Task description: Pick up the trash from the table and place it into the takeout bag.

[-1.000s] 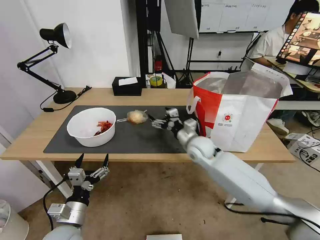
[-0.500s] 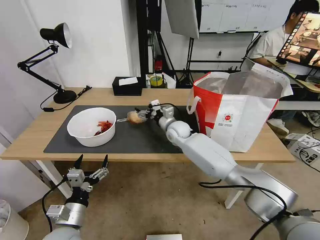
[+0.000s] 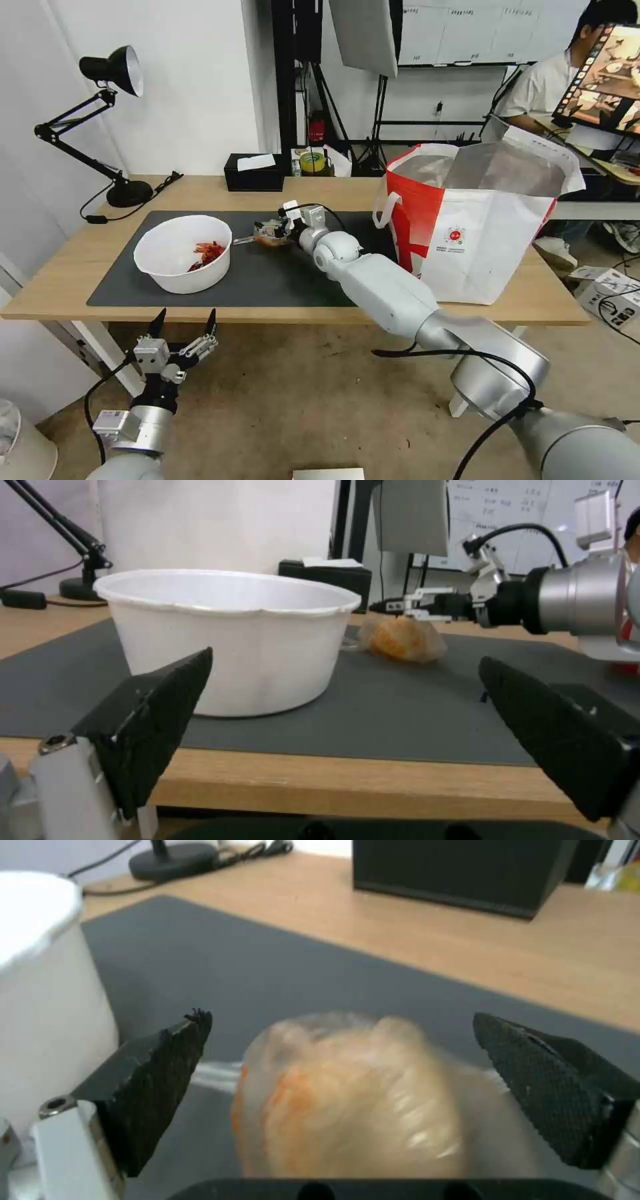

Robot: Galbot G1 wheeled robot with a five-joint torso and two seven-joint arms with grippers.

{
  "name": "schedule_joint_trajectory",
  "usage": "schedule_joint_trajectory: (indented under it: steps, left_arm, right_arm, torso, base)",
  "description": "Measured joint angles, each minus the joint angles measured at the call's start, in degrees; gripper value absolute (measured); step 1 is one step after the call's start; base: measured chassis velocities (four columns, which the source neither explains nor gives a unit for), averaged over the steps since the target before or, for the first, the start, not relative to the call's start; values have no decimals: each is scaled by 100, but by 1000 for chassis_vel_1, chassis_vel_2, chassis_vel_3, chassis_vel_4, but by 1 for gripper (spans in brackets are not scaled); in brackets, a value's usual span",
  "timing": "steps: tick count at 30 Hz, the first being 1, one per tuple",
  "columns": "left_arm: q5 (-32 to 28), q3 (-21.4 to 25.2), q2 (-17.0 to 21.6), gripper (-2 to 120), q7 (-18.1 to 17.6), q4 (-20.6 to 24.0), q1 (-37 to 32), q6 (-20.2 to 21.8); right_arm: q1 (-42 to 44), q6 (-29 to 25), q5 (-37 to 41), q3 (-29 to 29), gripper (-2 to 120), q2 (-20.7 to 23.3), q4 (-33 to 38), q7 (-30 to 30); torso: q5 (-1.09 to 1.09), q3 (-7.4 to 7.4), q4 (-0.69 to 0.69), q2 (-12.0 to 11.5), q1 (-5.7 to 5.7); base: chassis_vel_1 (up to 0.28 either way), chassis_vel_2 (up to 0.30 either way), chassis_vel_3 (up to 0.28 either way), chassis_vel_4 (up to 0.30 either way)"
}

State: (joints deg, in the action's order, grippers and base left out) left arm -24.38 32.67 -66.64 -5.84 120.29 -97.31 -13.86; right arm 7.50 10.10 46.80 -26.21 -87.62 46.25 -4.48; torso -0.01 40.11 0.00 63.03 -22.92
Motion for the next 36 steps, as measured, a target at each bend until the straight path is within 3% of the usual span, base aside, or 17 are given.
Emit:
schedule_joint_trajectory:
  steps: [25, 36]
  left_arm:
    - [-13, 32, -21, 100, 4, 68, -42, -28]
    - [-10, 61, -58, 100, 13, 91, -130, -62]
  right_arm:
    - [72, 280, -395, -37, 98, -67, -110, 18]
    - [87, 275, -395, -30, 54, -31, -144, -31]
  torso:
    - [1, 0, 0, 0, 0]
    - [1, 0, 0, 0, 0]
  base:
    - [0, 0, 0, 0]
    - [0, 0, 0, 0]
